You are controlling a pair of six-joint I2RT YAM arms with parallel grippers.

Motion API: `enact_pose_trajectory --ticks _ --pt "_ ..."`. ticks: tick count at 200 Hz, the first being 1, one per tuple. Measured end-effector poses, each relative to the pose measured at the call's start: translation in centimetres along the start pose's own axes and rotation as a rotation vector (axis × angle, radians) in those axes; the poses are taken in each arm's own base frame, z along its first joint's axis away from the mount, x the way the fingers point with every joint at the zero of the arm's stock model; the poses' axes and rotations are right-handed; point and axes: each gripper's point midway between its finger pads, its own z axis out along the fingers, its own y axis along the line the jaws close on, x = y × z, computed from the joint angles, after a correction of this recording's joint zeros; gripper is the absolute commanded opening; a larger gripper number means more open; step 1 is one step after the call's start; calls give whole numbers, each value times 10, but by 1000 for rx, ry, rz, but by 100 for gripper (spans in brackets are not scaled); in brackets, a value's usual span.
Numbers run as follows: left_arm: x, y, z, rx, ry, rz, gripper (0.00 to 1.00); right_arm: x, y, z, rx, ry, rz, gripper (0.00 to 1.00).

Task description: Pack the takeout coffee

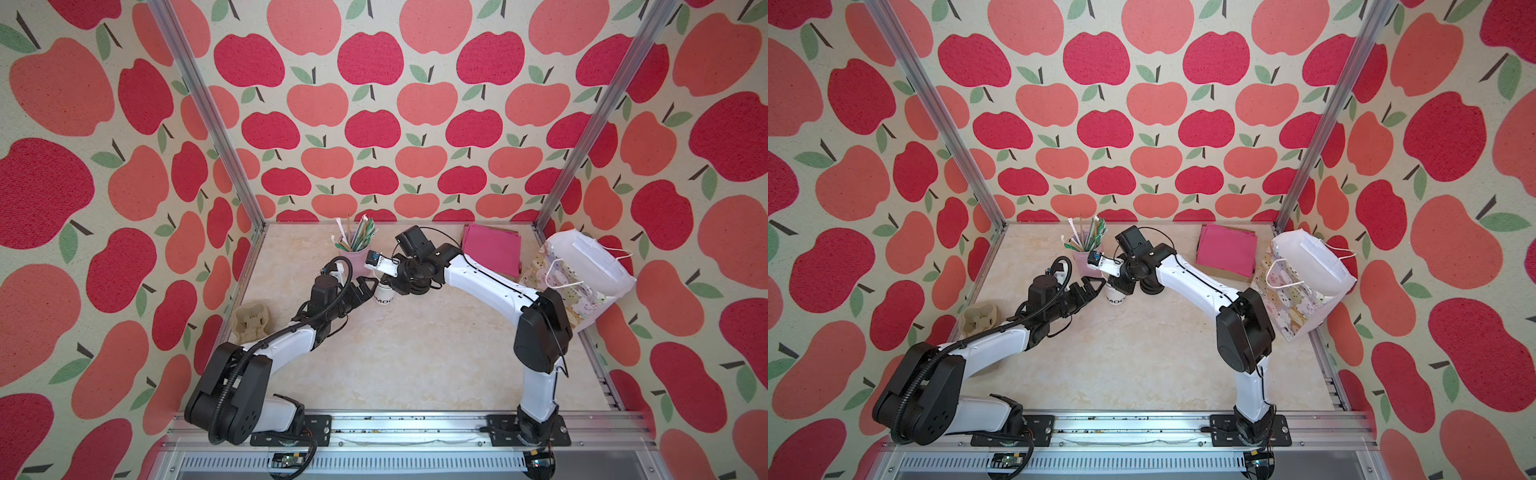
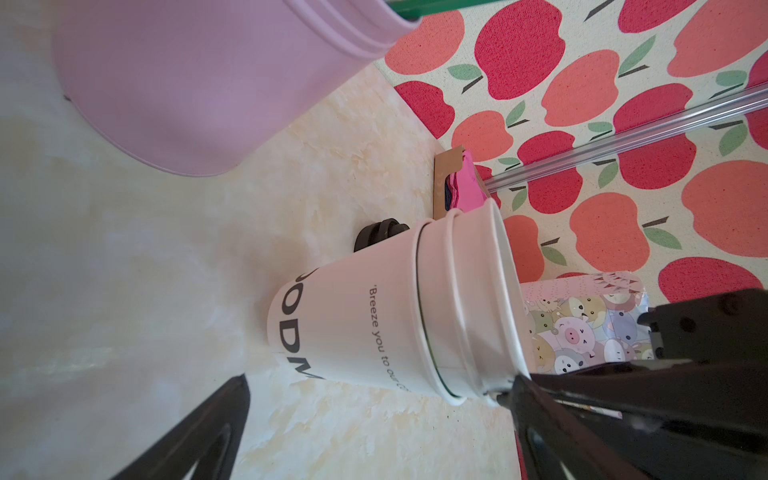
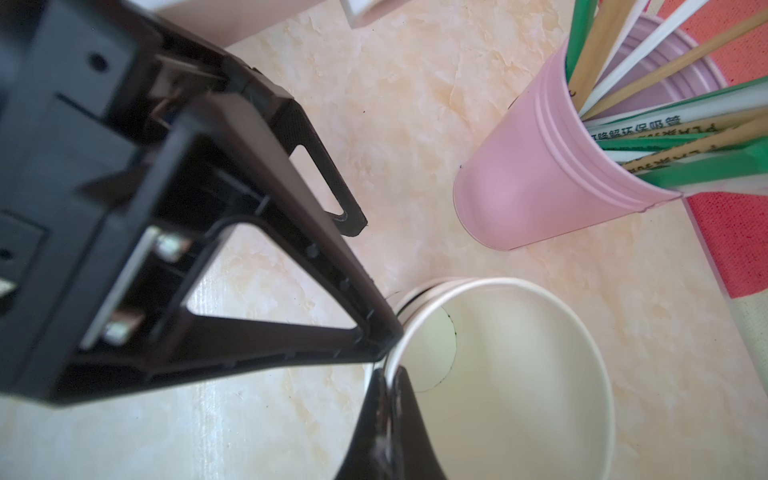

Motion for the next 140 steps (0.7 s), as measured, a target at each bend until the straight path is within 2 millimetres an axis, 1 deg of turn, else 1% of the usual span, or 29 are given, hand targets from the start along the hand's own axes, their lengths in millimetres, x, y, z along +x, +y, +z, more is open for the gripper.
enact_pose_trajectory --ticks 22,50,140 --pt "2 4 3 -19 16 -8 100 0 0 0 2 2 -2 0" --pt "2 3 7 -42 35 -13 100 2 -2 0 14 11 0 0" --pt "6 4 10 -135 74 40 100 7 -5 1 32 31 -2 0"
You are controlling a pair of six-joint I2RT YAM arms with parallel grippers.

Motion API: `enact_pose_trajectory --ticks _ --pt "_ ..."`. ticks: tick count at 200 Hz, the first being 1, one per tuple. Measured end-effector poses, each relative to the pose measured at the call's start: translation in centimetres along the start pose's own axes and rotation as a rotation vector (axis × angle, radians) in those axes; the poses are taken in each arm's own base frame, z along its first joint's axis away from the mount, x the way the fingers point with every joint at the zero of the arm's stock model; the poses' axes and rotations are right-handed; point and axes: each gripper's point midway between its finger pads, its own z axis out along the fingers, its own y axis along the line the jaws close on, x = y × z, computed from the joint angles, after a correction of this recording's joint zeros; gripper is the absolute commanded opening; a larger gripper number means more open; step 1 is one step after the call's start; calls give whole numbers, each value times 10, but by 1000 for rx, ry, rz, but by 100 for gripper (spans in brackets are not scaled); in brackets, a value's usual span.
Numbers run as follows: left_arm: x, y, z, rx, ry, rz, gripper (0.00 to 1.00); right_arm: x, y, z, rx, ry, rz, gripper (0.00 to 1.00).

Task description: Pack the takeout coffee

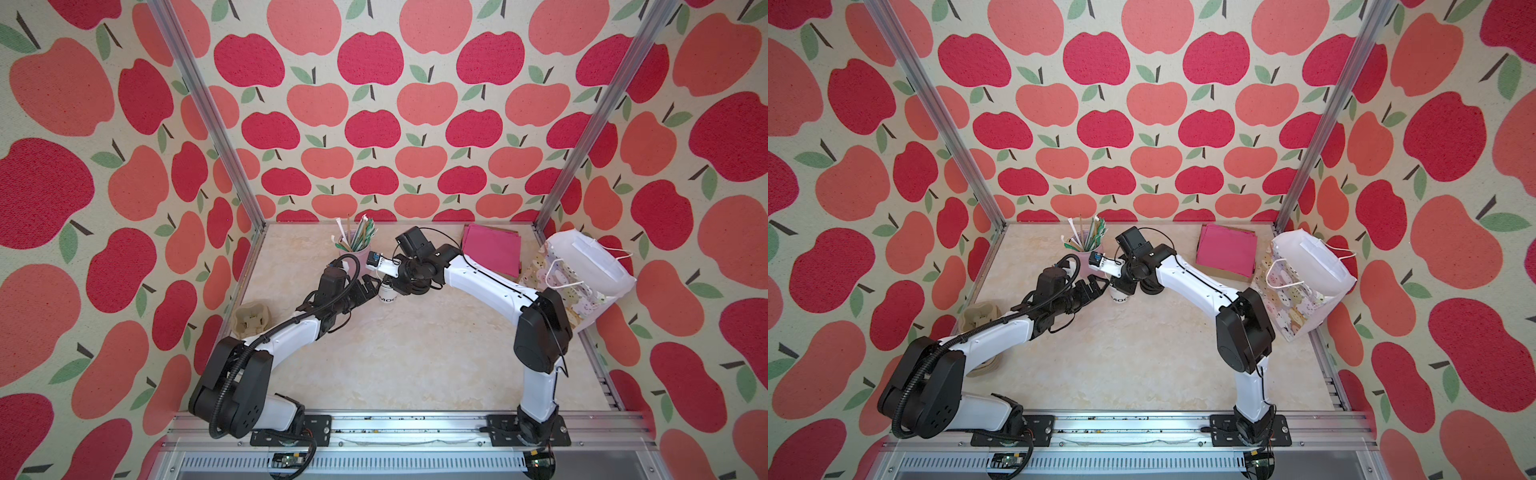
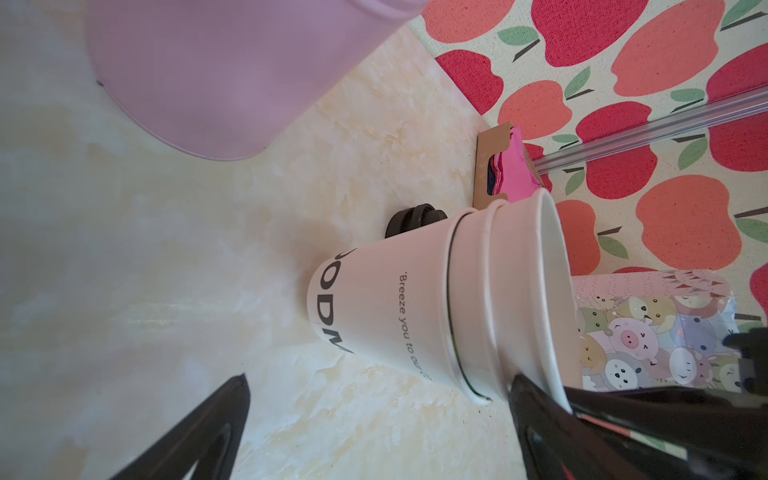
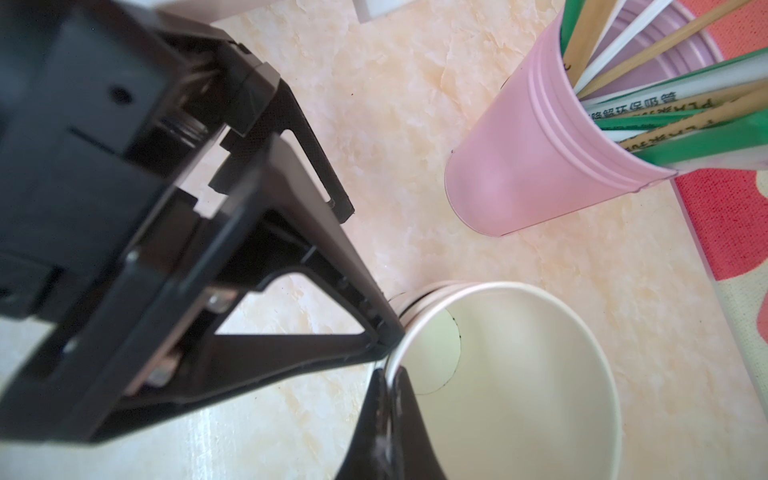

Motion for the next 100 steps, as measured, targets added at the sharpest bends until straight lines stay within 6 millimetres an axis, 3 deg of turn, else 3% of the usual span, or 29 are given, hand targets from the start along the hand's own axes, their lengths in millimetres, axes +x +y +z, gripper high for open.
enact_pose_trajectory --ticks 51,100 --pt "11 6 4 -38 44 20 99 -10 -1 -5 8 -35 -17 0" --pt "8 0 3 -33 43 41 99 -15 -3 -11 27 -48 -43 0"
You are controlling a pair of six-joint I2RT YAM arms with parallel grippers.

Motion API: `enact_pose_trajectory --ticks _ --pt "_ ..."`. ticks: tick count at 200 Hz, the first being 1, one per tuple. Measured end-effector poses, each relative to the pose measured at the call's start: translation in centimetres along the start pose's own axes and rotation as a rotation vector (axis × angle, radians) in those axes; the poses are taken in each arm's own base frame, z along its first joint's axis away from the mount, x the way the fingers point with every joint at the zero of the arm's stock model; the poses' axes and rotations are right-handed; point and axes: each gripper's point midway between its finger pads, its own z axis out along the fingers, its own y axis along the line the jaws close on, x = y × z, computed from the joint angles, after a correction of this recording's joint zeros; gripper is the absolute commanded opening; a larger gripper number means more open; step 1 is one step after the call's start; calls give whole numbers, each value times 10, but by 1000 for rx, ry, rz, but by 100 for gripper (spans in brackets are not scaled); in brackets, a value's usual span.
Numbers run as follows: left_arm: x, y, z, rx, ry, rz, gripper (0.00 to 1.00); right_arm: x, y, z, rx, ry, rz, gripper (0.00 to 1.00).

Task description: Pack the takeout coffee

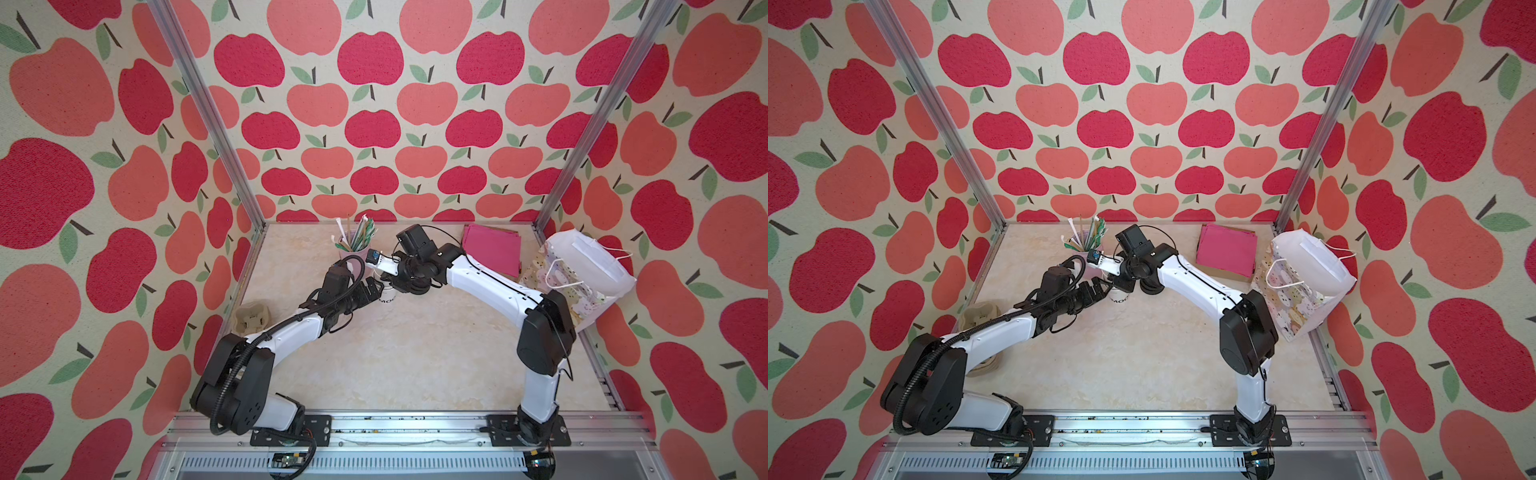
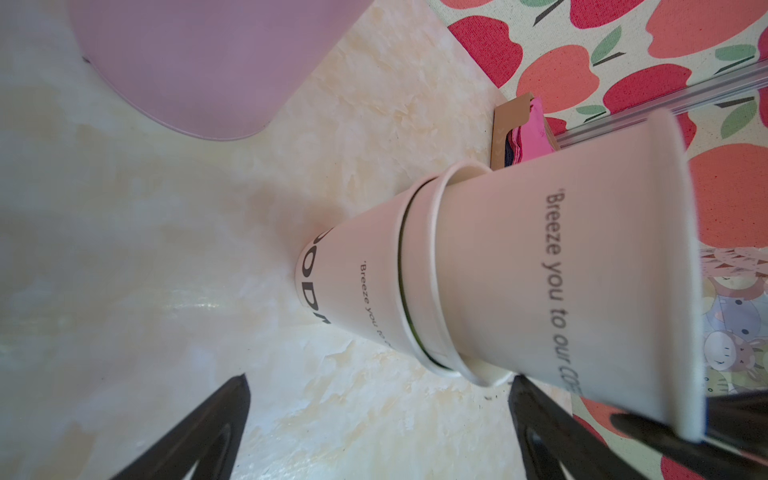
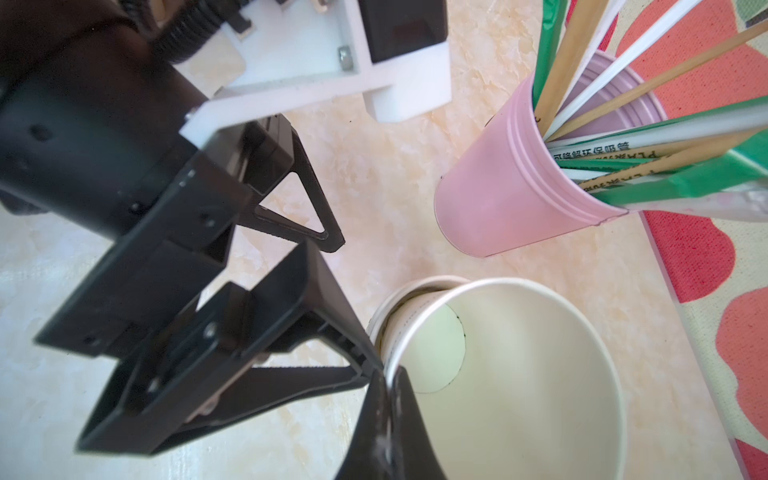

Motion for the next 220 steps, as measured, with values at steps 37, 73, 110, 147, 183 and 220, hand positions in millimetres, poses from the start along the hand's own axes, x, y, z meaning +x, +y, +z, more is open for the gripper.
enact_pose_trajectory --ticks 37,73,110,147,183,220 --pt "-10 -11 -7 15 -22 32 99 -14 -5 -19 36 -38 -17 0" --pt "-22 -24 -22 35 -75 86 99 -42 -9 -59 96 -125 -50 0" --pt "-35 -37 -44 51 -147 162 99 -66 -7 -112 165 -221 -79 0" --pt "-51 -45 -75 72 -242 242 99 -60 14 -152 187 -277 -64 1" --pt "-57 -35 -97 65 -306 269 99 -37 45 -158 151 -271 -27 1" --pt "-49 -28 -94 80 -297 284 99 -4 85 -122 72 -180 -4 0"
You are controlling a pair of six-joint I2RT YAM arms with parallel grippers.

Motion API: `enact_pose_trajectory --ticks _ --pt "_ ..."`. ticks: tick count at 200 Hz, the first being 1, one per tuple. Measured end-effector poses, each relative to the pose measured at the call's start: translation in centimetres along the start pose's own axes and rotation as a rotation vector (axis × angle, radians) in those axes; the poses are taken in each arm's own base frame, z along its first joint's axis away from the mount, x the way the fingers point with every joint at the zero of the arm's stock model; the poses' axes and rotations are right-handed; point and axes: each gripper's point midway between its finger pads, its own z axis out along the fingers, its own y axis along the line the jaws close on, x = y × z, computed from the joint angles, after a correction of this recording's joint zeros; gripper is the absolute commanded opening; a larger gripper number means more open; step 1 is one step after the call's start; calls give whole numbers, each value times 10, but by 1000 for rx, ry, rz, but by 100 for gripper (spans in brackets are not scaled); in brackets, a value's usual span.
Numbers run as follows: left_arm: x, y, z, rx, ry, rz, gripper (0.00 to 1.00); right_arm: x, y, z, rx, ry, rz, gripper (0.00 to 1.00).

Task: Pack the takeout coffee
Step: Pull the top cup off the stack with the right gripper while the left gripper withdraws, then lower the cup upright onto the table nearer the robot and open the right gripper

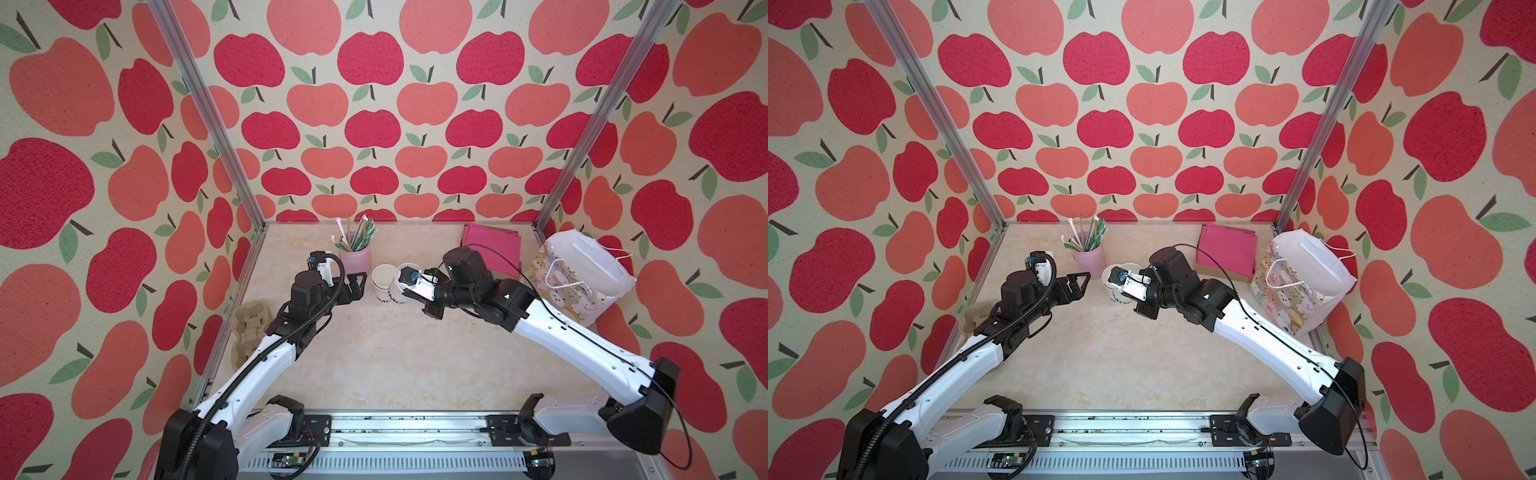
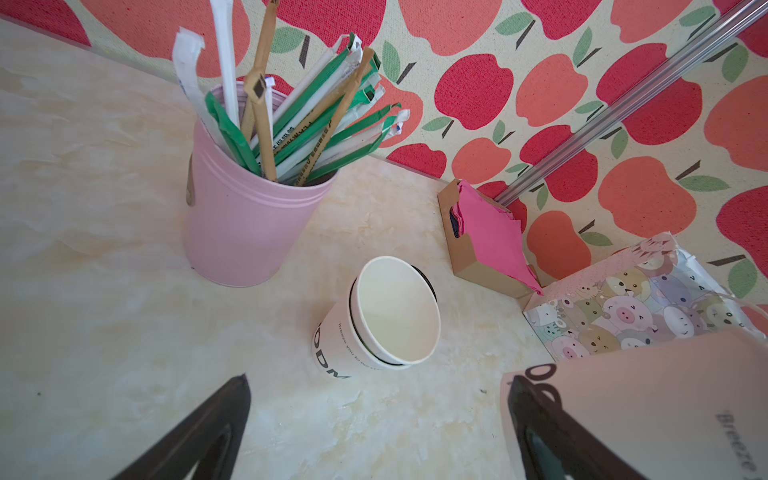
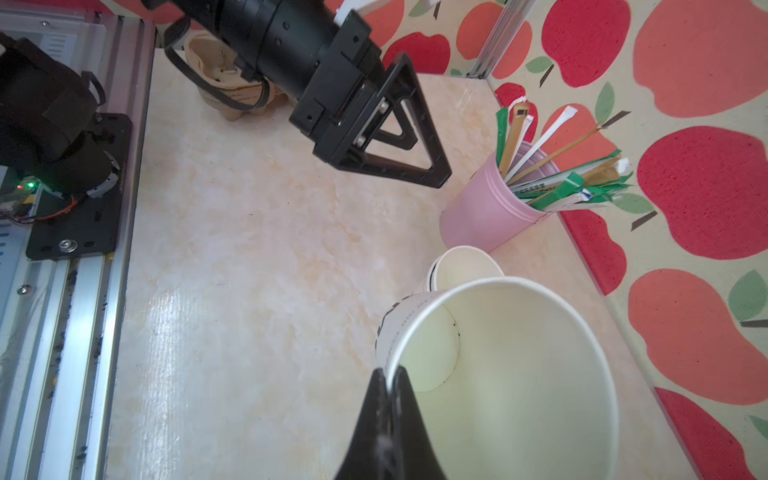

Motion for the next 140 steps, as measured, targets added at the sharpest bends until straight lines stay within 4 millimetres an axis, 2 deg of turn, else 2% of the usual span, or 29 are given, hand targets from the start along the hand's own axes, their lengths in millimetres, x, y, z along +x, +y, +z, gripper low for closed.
enact_pose_trajectory --ticks 28,78,95,140 --pt "2 -4 2 32 4 9 99 24 37 20 -71 62 4 0" --pt "4 -8 3 62 5 13 99 33 82 39 -131 73 -38 0" --pt "8 -6 3 61 13 11 99 37 89 44 -136 77 -42 0" --pt "15 -2 4 54 26 8 99 53 93 55 -137 122 -35 1"
